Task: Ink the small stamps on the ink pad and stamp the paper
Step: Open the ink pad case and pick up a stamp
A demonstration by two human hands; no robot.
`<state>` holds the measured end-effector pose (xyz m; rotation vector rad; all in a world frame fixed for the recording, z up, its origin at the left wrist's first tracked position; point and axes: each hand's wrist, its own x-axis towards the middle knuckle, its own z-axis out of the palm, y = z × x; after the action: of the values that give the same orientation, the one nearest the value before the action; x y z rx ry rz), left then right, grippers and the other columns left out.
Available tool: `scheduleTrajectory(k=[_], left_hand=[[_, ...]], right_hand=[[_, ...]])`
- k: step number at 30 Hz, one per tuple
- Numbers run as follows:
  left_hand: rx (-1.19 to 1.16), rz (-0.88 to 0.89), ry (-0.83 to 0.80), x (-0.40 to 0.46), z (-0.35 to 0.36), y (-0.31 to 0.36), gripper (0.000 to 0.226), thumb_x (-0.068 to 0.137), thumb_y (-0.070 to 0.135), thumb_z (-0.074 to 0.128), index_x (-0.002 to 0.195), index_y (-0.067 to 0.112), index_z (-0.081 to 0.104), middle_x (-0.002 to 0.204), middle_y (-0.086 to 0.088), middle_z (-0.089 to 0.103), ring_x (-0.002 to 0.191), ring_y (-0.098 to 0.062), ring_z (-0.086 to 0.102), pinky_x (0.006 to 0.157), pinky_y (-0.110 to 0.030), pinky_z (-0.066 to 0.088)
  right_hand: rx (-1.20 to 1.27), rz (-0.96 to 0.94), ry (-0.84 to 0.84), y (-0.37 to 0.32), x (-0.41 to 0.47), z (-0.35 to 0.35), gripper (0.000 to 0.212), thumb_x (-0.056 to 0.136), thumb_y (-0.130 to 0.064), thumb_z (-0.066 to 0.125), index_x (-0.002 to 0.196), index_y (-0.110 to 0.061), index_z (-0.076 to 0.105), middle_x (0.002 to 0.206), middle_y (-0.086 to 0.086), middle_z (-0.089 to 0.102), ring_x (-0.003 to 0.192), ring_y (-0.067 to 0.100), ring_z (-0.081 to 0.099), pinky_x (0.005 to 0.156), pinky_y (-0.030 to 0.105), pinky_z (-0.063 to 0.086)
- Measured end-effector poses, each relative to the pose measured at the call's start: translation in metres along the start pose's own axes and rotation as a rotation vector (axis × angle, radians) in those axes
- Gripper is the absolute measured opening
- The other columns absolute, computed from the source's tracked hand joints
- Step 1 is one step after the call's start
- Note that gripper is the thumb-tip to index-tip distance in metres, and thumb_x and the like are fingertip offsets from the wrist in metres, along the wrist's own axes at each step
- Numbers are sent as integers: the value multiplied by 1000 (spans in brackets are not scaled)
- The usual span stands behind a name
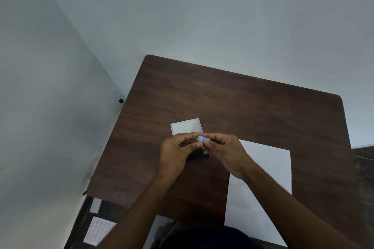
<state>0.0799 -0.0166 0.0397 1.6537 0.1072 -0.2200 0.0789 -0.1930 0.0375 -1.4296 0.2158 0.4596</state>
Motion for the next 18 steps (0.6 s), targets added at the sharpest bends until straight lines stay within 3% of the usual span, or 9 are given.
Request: scheduleTrajectory(k=[3,9,14,18], left_hand=[[-63,-43,19,-2,-8,-7,33,72,11,79,104,17,74,97,1,76,93,-17,72,86,-37,57],[-193,-119,129,-9,-22,-14,31,77,8,75,108,9,72,97,-1,76,93,-17,72,81,-26,57],[-357,-237,193,-16,-37,-29,27,82,8,71,109,12,69,101,0,75,97,-13,70,76,-19,56],[-368,-310,271,-19,-53,-54,33,82,9,72,114,15,67,106,1,73,102,-12,68,88,-24,54]], right_hand=[[8,3,-13,-1,3,10,27,82,-24,69,107,-15,72,94,15,74,80,28,68,77,32,58],[23,11,-18,3,8,22,28,82,-22,68,108,-14,72,97,17,73,84,31,66,86,43,56],[17,37,-52,3,12,27,27,83,-21,67,110,-17,71,98,14,73,85,28,67,84,39,56],[24,70,-74,8,13,34,27,83,-22,67,109,-18,71,99,13,73,87,29,68,82,36,58]])
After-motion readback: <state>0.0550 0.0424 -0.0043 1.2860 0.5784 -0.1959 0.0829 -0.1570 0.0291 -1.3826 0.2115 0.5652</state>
